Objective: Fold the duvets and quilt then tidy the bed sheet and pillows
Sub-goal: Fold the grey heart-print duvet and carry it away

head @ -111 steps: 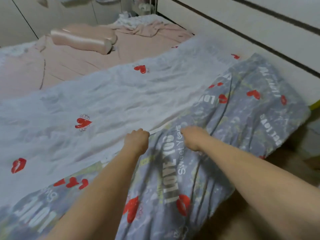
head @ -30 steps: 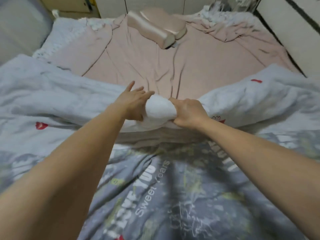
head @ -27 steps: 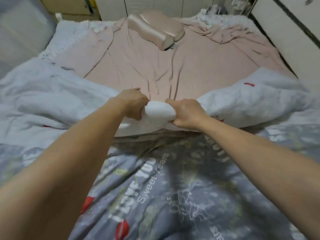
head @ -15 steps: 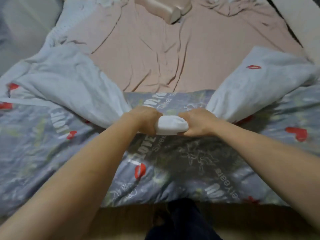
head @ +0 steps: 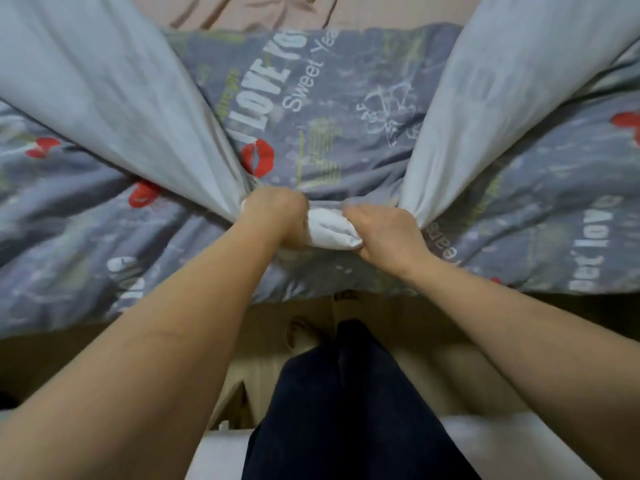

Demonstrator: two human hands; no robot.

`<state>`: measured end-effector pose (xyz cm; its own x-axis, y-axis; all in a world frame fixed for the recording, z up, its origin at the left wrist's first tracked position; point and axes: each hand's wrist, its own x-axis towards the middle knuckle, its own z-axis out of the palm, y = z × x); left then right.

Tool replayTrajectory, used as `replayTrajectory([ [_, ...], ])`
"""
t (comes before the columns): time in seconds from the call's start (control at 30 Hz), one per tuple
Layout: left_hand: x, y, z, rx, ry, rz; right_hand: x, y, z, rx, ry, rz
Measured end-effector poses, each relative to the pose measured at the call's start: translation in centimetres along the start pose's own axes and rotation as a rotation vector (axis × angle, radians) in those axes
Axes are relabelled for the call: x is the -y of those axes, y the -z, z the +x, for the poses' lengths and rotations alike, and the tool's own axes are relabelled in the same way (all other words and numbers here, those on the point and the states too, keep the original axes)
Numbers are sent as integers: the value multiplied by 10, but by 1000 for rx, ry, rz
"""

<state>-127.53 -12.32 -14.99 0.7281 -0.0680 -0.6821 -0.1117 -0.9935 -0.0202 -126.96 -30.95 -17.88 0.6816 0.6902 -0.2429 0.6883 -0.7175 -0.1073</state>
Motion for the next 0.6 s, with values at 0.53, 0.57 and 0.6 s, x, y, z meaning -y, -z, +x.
replayTrajectory([
  [0.53, -73, 172, 38, -195, 92, -760, -168, 122, 2, -179, -400, 435],
  [0.57, -81, 181, 46, -195, 99, -802, -185, 127, 2, -191, -441, 446],
  [0.6, -97, 202, 62, -209, 90, -834, -215, 137, 5, -222, -474, 442],
])
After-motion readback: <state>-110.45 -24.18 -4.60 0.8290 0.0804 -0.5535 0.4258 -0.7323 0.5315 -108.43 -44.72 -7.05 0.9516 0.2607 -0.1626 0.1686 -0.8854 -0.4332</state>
